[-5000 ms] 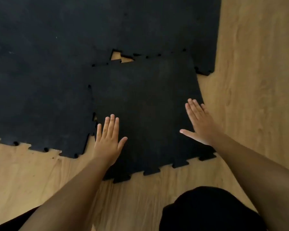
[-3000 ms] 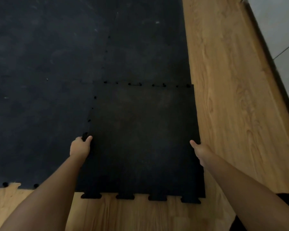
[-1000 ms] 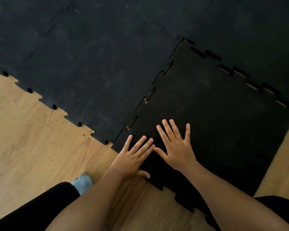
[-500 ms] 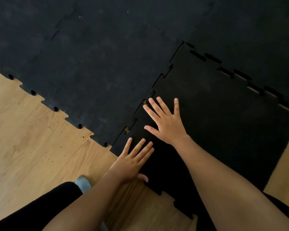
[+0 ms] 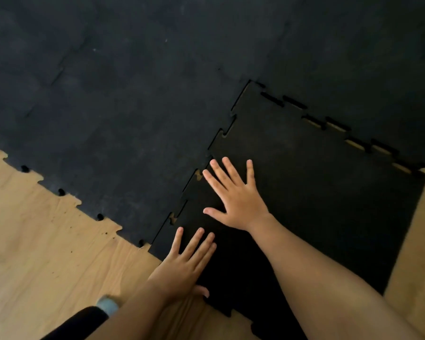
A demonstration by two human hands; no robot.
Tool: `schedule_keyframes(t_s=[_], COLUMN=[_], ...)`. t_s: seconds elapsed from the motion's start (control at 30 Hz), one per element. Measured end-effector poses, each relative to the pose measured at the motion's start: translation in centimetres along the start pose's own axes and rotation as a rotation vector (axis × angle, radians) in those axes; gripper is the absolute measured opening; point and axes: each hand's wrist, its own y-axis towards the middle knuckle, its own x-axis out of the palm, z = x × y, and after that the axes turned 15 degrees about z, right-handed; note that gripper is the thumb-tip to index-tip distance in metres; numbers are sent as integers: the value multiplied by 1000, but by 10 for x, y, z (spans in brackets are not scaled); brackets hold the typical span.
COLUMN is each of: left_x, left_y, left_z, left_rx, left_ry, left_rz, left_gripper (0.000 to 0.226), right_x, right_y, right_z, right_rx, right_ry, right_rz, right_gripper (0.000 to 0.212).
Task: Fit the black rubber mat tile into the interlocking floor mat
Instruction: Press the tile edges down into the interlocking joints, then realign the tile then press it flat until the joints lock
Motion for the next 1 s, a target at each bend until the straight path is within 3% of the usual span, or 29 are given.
schedule_keyframes(t_s=[0.27,0.43,0.67,0.73,0.87,1.0], left_x=[-5,-30,-57,-65,-76,-89], left_y=[1,8,71,88,113,129], left_z=[5,-3,-11,-5,4,-13], left_rx=[-22,-41,-758,-875,-1103,-1285], left_ry=[40,82,-219,-322,-445,-459], left_rz=[22,80,136,142,351,271], left_gripper=[105,69,83,88,87,77], right_x=[-23,-47,-79,-87,-98,-105], right_y=[3,-58,-173,-184,-199,-213], right_z=[14,62,84,85,88,97], right_rx=[63,618,1653,1770,1962,2078], right_ry=[38,-43,-12,-7,22,200], right_rz=[-230,-190,-114,-96,50,126], right_gripper=[92,104,126,126,115,103])
